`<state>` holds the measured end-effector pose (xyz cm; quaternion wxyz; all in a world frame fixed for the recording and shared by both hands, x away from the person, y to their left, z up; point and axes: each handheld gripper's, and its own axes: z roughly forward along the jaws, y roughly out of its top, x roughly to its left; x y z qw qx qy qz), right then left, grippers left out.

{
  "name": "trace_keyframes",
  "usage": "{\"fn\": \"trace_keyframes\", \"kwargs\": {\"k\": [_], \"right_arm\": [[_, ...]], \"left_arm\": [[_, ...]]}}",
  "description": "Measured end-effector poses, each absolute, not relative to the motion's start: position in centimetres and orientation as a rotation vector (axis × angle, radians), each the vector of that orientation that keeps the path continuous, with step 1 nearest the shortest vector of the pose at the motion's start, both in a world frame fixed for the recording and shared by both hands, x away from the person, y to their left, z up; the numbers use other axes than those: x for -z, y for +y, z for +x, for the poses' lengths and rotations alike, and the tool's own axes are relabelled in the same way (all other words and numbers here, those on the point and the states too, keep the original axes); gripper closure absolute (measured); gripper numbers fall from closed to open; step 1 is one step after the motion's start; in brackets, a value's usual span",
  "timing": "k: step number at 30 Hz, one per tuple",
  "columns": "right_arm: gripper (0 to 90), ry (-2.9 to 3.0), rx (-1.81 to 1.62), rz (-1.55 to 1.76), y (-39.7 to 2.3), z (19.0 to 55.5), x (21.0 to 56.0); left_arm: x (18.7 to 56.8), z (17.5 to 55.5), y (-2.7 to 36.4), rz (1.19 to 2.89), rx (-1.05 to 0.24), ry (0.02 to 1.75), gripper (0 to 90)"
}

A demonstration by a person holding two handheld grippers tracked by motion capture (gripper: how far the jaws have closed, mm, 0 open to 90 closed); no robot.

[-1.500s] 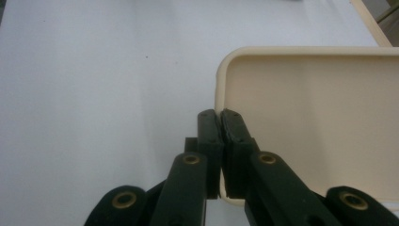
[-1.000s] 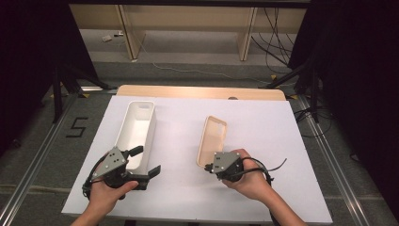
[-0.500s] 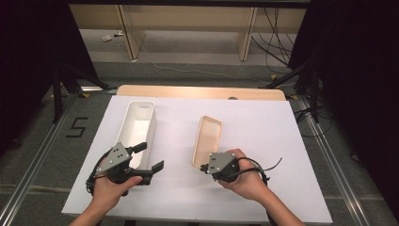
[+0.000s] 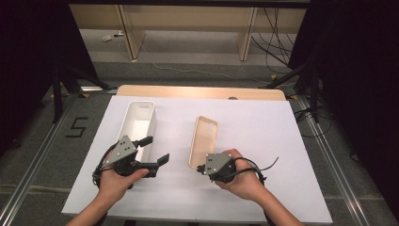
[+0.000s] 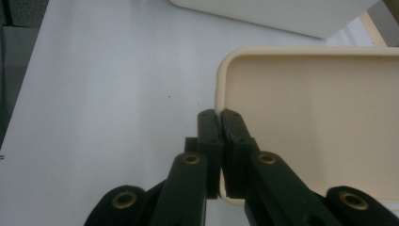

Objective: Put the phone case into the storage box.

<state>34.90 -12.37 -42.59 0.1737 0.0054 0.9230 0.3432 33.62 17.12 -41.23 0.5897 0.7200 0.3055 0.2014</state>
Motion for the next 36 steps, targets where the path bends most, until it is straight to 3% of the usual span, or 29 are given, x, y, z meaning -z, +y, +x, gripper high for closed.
{"fn": "trace_keyframes", "kwargs": {"k": [36], "right_arm": [[88.5,2.612,-0.976,-0.022,-11.4,34.7,42.4]], "left_arm": [[39.7,38.9,12.4,1.782,-0.418,0.816,17.0]]}}
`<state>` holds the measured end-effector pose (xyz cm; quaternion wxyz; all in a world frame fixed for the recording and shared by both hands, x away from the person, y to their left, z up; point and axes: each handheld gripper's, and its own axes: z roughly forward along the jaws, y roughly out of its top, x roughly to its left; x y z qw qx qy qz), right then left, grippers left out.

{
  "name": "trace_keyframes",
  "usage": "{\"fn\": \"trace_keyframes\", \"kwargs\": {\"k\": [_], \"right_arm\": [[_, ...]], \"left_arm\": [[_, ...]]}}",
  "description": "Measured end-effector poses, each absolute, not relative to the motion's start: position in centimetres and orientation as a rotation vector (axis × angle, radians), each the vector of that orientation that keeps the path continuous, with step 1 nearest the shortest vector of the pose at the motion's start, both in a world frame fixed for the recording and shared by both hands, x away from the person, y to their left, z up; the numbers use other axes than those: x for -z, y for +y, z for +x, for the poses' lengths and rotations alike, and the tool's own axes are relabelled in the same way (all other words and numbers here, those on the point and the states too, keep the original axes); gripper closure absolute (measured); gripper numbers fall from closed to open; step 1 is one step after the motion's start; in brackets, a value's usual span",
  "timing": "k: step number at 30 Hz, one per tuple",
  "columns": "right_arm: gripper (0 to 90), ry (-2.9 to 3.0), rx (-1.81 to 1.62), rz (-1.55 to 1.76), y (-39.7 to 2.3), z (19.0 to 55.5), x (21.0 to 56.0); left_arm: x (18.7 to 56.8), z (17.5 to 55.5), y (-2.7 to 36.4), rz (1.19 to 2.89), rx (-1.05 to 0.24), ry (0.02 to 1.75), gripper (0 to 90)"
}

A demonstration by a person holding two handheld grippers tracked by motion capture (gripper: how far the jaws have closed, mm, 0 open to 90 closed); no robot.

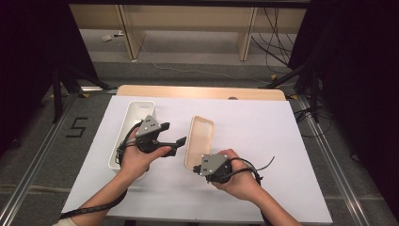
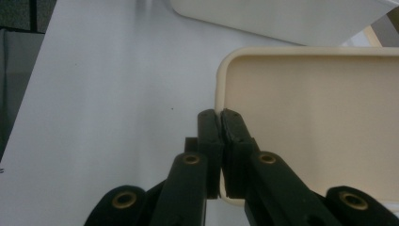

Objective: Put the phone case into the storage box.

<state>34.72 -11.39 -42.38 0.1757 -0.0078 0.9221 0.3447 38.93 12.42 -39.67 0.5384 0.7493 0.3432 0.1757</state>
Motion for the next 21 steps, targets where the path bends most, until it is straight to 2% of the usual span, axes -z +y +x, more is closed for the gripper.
{"fn": "trace_keyframes", "kwargs": {"k": [7,21], "right_arm": [[88.5,2.614,-0.964,-0.015,-11.2,34.5,42.4],[88.5,2.618,-0.953,-0.053,-10.5,34.3,42.4]], "left_arm": [[39.5,39.8,11.6,1.795,-0.389,0.837,19.1],[39.9,40.9,10.8,1.816,-0.317,0.907,29.3]]}}
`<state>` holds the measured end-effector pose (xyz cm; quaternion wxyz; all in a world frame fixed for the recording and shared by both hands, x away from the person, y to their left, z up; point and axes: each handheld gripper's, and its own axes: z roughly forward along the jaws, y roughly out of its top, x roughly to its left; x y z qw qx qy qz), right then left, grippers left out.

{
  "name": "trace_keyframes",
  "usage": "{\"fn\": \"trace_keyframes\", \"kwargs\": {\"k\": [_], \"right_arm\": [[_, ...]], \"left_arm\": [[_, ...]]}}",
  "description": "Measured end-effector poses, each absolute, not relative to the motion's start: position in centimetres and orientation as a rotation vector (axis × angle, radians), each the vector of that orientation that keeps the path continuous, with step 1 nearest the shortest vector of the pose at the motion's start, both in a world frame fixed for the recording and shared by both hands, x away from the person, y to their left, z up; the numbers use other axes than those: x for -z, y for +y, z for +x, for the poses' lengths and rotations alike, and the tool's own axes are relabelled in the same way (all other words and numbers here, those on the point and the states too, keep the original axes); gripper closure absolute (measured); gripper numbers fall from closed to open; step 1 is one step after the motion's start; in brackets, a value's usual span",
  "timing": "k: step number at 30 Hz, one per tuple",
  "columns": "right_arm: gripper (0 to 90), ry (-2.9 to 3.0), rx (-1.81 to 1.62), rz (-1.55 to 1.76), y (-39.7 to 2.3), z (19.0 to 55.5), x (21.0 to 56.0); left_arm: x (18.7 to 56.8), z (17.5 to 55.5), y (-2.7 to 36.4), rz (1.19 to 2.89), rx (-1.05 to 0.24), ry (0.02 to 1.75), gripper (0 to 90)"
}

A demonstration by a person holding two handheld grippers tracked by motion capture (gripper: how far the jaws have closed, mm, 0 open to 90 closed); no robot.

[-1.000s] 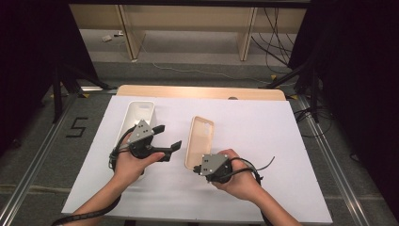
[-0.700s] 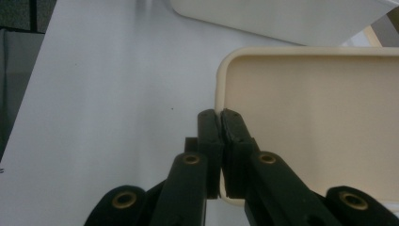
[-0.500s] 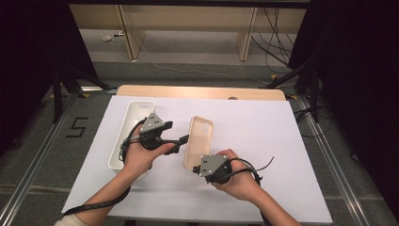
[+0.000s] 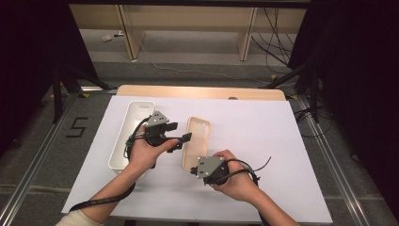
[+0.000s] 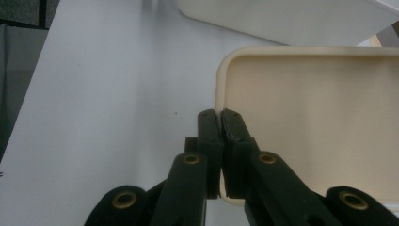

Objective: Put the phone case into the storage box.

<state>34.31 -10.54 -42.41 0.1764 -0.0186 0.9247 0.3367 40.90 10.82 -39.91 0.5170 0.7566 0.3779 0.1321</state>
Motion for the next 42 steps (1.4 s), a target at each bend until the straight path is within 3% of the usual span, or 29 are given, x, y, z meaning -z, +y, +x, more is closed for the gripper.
{"fn": "trace_keyframes", "kwargs": {"k": [11,23,42], "right_arm": [[88.5,2.62,-0.937,-0.075,-10.2,34.1,42.5],[88.5,2.622,-0.937,-0.135,-9.8,33.8,42.6],[88.5,2.624,-0.855,-0.176,-9.4,33.6,42.9]], "left_arm": [[40.0,41.4,10.9,1.816,-0.265,0.951,42.6],[40.2,41.6,10.8,1.799,-0.235,0.968,49.1],[39.9,41.7,11.1,1.781,-0.186,0.983,68.7]]}}
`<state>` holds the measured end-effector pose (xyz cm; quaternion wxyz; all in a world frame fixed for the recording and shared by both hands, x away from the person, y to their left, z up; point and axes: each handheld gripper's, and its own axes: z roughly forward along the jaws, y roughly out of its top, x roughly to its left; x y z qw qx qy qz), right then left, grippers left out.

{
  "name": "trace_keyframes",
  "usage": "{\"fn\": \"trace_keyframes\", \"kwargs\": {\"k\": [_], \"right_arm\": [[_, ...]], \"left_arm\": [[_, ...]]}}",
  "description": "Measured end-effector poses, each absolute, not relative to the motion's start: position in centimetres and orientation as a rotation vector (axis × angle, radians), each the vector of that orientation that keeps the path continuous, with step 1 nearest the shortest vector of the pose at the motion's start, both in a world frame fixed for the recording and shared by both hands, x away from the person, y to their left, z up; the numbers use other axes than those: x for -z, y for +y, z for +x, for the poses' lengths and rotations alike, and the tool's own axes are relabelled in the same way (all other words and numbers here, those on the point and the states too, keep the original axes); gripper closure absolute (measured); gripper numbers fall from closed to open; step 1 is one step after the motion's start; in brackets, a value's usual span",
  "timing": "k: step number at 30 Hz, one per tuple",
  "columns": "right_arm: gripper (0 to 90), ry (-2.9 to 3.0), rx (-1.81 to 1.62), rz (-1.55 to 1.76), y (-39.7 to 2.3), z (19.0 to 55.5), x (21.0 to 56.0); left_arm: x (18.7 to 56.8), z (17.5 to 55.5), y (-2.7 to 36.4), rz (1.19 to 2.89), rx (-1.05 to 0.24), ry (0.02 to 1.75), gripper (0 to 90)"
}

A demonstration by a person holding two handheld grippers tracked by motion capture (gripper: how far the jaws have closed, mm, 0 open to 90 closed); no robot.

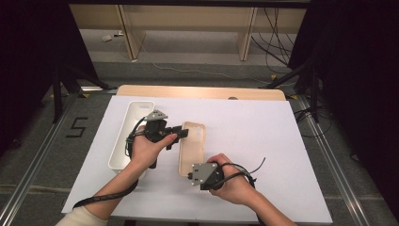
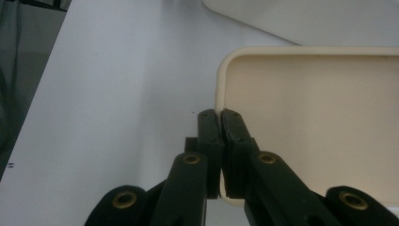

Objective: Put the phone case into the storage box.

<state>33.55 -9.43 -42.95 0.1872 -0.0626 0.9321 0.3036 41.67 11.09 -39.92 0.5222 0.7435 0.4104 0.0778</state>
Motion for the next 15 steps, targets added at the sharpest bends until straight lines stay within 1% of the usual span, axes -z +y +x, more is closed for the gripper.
{"fn": "trace_keyframes", "kwargs": {"k": [15], "right_arm": [[88.2,2.635,-0.817,-0.16,-9.3,33.86,43.6]], "left_arm": [[39.05,40.72,10.59,1.725,-0.116,0.948,78.0]]}}
